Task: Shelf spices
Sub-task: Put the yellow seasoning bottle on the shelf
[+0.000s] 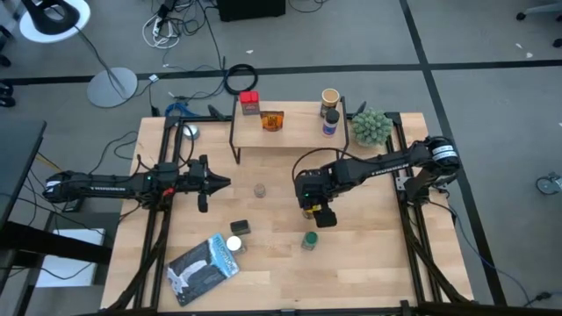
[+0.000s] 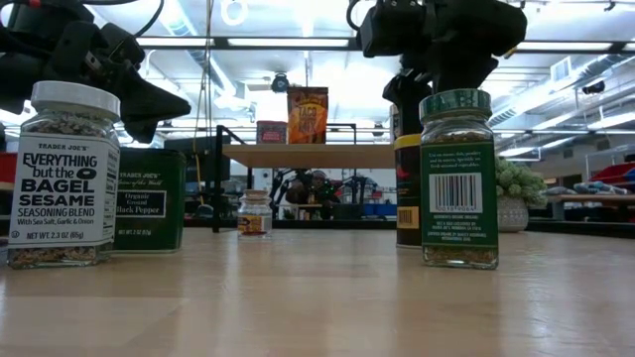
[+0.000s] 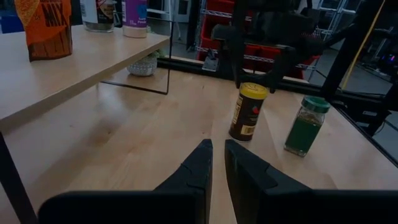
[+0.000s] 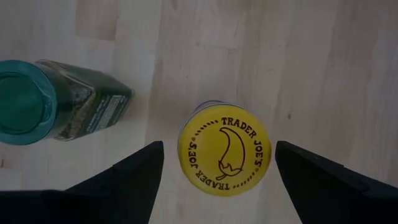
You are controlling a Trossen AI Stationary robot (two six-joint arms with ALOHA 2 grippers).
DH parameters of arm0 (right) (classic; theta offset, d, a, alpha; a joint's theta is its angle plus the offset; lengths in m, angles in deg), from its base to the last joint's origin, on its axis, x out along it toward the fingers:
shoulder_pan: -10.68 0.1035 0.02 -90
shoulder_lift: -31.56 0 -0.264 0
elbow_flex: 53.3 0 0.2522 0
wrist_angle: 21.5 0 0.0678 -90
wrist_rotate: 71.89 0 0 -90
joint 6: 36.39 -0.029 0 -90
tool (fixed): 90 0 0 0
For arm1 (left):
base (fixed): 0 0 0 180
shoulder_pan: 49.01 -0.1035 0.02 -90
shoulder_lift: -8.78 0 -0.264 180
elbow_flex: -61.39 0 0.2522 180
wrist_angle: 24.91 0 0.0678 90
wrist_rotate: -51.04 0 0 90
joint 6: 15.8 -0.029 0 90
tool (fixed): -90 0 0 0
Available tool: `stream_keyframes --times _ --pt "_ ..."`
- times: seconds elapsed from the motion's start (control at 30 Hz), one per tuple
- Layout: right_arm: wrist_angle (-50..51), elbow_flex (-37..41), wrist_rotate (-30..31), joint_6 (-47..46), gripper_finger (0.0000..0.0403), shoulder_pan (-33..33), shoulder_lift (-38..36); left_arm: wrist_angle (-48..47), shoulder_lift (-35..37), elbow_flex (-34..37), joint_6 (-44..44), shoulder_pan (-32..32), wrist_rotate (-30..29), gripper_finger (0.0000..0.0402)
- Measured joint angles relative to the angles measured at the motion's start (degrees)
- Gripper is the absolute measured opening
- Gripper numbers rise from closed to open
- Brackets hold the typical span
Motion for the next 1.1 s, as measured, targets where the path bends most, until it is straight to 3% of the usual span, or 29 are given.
stream_keyframes --times 0.53,0.93,1.1 --pt "-0.39 0.02 -0.42 -0.71 0.0306 -0.13 0.83 0.07 0.0 0.0 0.0 0.01 0.0 0.0048" --pt "-1.33 0.02 -0.42 -2.01 0.023 -0.13 0.81 0.15 0.0 0.0 0.02 0.0 0.0 0.0048" --pt "-1.55 0.02 -0.44 -2.03 0.023 -0.13 0.81 0.16 0.02 0.0 0.0 0.01 0.0 0.0048"
